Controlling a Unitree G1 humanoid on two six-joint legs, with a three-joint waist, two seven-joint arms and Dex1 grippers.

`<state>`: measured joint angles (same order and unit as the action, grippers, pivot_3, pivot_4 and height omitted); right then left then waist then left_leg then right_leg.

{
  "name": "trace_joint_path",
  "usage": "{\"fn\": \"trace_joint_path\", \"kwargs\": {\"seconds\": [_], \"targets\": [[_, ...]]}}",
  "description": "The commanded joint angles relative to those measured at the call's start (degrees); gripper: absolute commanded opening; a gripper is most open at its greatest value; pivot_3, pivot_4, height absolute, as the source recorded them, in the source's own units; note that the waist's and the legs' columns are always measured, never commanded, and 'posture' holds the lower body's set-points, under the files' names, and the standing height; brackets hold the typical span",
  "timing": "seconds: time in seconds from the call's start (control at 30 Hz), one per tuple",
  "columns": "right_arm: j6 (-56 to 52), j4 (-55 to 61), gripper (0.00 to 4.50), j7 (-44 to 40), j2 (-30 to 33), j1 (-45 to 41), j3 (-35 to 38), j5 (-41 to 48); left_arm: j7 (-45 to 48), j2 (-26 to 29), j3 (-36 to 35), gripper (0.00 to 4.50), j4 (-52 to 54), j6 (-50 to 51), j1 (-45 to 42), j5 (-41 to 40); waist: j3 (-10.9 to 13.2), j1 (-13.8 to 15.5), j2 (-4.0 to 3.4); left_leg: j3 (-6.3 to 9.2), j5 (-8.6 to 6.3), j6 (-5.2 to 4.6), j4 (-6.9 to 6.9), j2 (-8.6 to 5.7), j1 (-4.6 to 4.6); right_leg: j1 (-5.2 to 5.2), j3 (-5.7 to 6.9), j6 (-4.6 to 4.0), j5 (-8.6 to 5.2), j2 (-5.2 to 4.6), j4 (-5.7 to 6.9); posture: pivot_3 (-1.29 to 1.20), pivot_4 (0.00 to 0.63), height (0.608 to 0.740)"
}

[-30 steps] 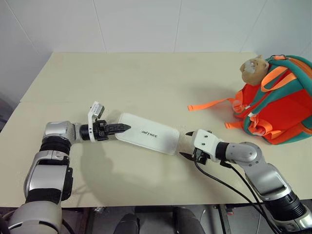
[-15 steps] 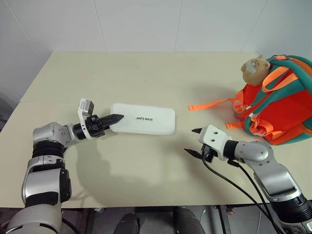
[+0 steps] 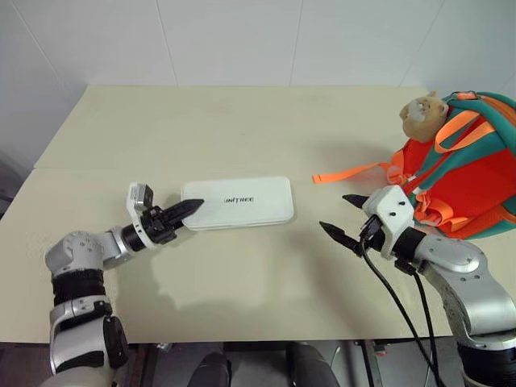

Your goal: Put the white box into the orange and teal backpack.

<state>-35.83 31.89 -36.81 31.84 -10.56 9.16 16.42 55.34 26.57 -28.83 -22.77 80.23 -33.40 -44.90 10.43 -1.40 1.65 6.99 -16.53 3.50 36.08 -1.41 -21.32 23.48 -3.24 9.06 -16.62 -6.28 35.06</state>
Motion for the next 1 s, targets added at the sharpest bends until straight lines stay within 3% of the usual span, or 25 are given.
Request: {"fn": "trace_joint_path", "kwargs": {"seconds": [0.03,0.33,0.63,1.0], "targets": [[0.2,3.0,4.5,3.1,-1.4,1.9,4.8,2.5,-2.5,-0.3,-3.4,1.36,6.5,2.5,0.8,-5.4,0.0,0.0,0.0,0.0,0.0,0.0,0.0,-0.01,0.01,0.0,0.0,0.0,0.0,-0.02,-0.03,0.0,0.15,0.74],[0.6,-0.2,4.5,14.0,-8.3,2.3,12.4,4.4,-1.3,1.7,-3.2,1.36,11.3,-1.0,1.9,-9.6,0.0,0.0,-0.01,-0.02,0.06,0.1,-0.02,-0.01,0.09,-0.02,-0.02,-0.06,0.03,0.0,-0.02,0.0,0.15,0.74],[1.0,-6.7,4.5,21.5,-9.1,-1.8,15.4,3.2,1.2,4.2,-0.4,1.36,10.0,-4.3,1.4,-11.1,0.0,-0.1,-0.04,-0.03,0.06,0.11,-0.09,-0.01,0.09,-0.01,-0.02,-0.06,0.03,0.0,-0.08,0.0,0.15,0.74],[3.3,-4.5,4.5,23.3,-10.1,0.5,20.9,8.6,3.0,7.2,2.4,1.36,8.0,-3.3,-0.3,-12.7,0.0,0.0,-0.08,-0.04,0.05,0.09,-0.14,0.0,0.07,0.0,-0.02,-0.06,0.03,0.0,-0.13,0.0,0.15,0.74]]}}
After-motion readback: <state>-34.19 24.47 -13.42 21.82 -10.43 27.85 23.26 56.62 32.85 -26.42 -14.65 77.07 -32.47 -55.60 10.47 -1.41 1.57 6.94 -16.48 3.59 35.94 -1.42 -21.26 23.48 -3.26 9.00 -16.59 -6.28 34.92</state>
